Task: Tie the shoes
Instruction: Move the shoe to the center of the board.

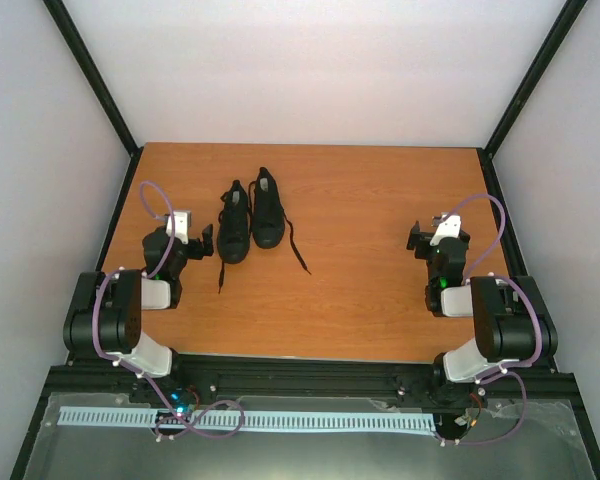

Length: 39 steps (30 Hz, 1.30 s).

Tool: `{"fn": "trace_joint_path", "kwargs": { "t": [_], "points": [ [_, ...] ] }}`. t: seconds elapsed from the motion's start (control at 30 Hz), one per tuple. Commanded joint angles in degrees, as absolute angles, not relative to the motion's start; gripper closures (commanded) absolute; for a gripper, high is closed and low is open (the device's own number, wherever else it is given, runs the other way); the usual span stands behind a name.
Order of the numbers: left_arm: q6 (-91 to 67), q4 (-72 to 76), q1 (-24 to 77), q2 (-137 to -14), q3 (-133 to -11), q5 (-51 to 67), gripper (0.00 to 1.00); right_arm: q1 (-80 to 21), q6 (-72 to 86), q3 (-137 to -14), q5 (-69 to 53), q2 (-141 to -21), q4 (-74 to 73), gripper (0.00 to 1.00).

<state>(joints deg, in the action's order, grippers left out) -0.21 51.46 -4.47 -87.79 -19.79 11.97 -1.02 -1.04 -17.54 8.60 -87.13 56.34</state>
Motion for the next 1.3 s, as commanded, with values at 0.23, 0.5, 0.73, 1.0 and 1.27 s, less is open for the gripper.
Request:
{"fn": "trace_joint_path", "kwargs": {
  "t": [0.23,0.5,0.73,1.0,1.27],
  "points": [
    [-0.46,54.23,-4.75,-87.18,-20.92,11.82,0.0,-0.99,-1.15,-17.61,9.45,-87.32,59.1,0.0],
    [1.99,11.8,-4.75,-82.36,-45.18,9.94,0.0,-0.97,-0.6,-35.48,0.58,-80.02,25.16,0.0],
    [3.73,-13.32,4.69,-84.59,-62.13,12.85,0.05,-1.48,8.28,-39.17,-4.39,-70.61,15.27,0.0],
    [-7.41,-19.68,16.86,-103.79,-82.07,-9.37,0.08,-4.6,11.62,-40.65,-4.91,-67.76,5.85,0.03],
    [-10.49,-29.16,19.0,-121.55,-98.8,-9.77,0.11,-5.88,12.16,-38.26,-5.05,-66.27,5.33,0.17]
  ]
}}
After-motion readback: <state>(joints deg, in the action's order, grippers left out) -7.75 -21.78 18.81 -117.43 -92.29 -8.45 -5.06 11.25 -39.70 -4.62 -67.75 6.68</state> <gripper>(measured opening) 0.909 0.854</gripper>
